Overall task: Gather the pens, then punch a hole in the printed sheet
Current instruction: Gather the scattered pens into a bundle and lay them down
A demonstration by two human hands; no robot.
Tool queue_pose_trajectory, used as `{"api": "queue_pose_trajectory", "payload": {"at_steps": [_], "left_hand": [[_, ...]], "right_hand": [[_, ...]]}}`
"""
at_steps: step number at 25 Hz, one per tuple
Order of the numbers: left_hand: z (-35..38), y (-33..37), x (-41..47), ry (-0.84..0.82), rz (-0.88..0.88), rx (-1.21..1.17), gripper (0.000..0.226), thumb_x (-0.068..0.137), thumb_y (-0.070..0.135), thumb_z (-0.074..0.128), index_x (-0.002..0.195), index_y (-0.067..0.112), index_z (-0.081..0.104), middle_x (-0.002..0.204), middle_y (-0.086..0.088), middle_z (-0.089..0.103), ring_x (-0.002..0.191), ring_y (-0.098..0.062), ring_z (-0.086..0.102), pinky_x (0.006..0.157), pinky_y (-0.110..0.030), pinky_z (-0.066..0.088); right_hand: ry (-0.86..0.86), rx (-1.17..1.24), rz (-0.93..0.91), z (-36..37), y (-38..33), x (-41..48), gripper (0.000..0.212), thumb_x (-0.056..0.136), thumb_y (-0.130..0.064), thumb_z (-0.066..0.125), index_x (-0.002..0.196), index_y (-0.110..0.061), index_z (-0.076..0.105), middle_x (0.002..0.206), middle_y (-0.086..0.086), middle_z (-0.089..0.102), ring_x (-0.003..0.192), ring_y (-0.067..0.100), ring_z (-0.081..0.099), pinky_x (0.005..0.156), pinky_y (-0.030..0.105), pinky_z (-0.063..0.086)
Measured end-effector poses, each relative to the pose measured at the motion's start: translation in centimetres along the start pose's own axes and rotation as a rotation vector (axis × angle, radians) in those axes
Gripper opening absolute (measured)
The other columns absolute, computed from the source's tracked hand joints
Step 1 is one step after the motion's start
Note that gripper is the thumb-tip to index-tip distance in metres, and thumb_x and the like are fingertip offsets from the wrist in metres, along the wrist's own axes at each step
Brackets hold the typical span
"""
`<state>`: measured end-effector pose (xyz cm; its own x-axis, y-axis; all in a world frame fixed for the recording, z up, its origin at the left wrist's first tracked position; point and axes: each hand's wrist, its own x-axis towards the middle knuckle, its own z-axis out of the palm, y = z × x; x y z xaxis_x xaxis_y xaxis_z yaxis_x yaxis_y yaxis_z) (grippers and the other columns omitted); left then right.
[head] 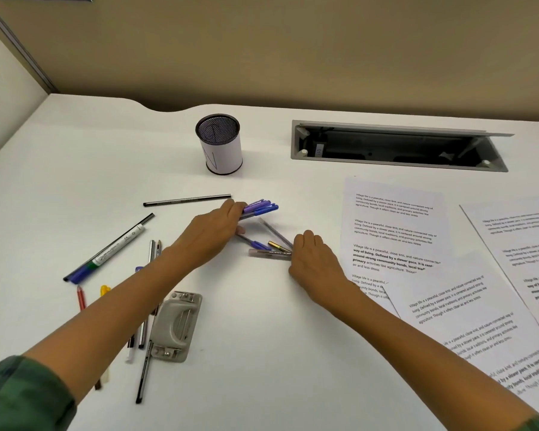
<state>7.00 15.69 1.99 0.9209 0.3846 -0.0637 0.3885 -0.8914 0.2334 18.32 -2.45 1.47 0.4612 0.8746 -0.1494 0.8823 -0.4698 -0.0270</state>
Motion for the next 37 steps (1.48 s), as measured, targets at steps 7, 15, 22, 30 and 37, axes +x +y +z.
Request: {"api": "queue_pose_trajectory", "payload": {"at_steps": [7, 15, 22, 30, 37], "left_hand": [[1.2, -1.3, 0.9, -0.053, -0.1, -0.099, 0.021, 0.091, 0.014, 0.054, 0.108, 0.017, 0.043, 0.099, 0.0, 0.051, 0.087, -0.02, 0.06, 0.065, -0.032, 0.041], [0.6, -1.0, -1.1, -0.16, 0.026, 0.046, 0.028, 0.092, 0.024, 0.058, 0.112, 0.007, 0.051, 0.111, -0.008, 0.044, 0.075, -0.024, 0.05, 0.063, -0.033, 0.041], [-1.1, 2.0, -1.6, 0.004, -0.184, -0.222, 0.016, 0.099, 0.025, 0.04, 0.095, 0.013, 0.049, 0.085, -0.003, 0.057, 0.073, -0.02, 0.053, 0.055, -0.028, 0.038], [-3.3, 8.2, -2.8, -0.641, -0.241, -1.466, 0.027, 0.1, 0.025, 0.041, 0.118, 0.009, 0.054, 0.104, -0.011, 0.072, 0.1, -0.031, 0.069, 0.074, -0.033, 0.058], [-1.7, 10.6, -3.7, -0.451, -0.56, -1.754, 0.035, 0.099, 0.03, 0.041, 0.076, 0.007, 0.056, 0.06, -0.002, 0.062, 0.039, -0.006, 0.045, 0.036, -0.016, 0.04]], "right_hand": [[-0.132, 0.131, -0.092, -1.7, 3.1, -1.3, 0.024, 0.089, 0.009, 0.035, 0.107, -0.006, 0.038, 0.089, 0.011, 0.043, 0.073, 0.028, 0.044, 0.062, 0.037, 0.037], [-0.203, 1.105, 0.185, -1.7, 5.8, -4.8, 0.018, 0.101, -0.011, 0.037, 0.107, -0.011, 0.054, 0.079, -0.005, 0.049, 0.066, 0.013, 0.041, 0.063, 0.024, 0.037], [-0.133, 0.75, 0.158, -2.8, 5.8, -6.1, 0.026, 0.094, -0.001, 0.04, 0.104, -0.017, 0.056, 0.081, -0.006, 0.057, 0.065, 0.014, 0.046, 0.061, 0.028, 0.038], [0.475, -0.189, -0.805, -6.7, 4.0, -4.0, 0.022, 0.094, -0.003, 0.041, 0.098, -0.009, 0.061, 0.091, 0.006, 0.063, 0.084, 0.024, 0.06, 0.088, 0.039, 0.049], [0.545, -0.287, -0.71, -5.0, 3.6, -2.1, 0.029, 0.096, -0.011, 0.033, 0.101, -0.009, 0.061, 0.109, 0.012, 0.066, 0.109, 0.033, 0.06, 0.097, 0.047, 0.046]]}}
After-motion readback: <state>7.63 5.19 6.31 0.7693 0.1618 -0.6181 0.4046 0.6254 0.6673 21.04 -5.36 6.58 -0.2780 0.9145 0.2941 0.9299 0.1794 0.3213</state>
